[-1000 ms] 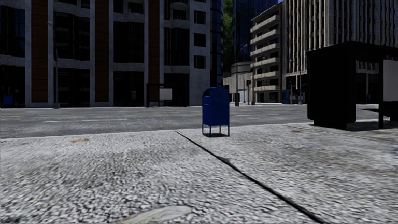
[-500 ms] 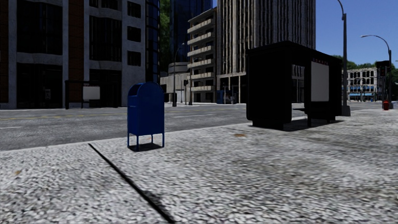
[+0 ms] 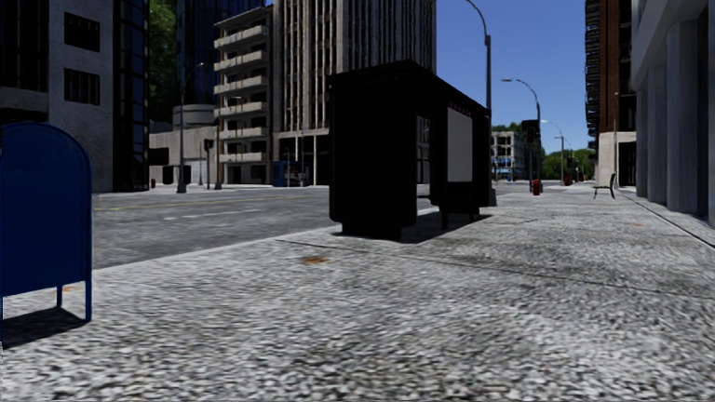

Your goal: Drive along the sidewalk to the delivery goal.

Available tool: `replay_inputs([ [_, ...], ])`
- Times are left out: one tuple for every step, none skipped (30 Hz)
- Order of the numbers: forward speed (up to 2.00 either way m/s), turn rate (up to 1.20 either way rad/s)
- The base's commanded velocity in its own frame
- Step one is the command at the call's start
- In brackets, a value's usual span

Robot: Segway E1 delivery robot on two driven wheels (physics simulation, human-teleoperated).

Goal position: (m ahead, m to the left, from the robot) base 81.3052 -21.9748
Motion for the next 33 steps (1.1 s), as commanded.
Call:
replay_inputs([
  [2.00, -0.72],
  [2.00, -0.72],
  [2.00, -0.72],
  [2.00, -0.72],
  [2.00, -0.72],
  [2.00, -0.72],
  [2.00, -0.72],
  [2.00, -0.72],
  [2.00, -0.72],
  [2.00, -0.72],
  [2.00, -0.72],
  [2.00, -0.72],
  [2.00, -0.72],
  [2.00, -0.72],
  [2.00, -0.72],
  [2.00, -0.72],
  [2.00, -0.72],
  [2.00, -0.72],
  [2.00, -0.72],
  [2.00, -0.72],
  [2.00, -0.72],
  [2.00, -0.72],
  [2.00, -0.72],
  [2.00, -0.72],
  [2.00, -0.72],
  [2.00, -0.72],
  [2.00, -0.72],
  [2.00, -0.70],
  [2.00, -0.55],
  [2.00, -0.07],
  [2.00, -0.07],
  [2.00, 0.00],
  [2.00, 0.00],
])
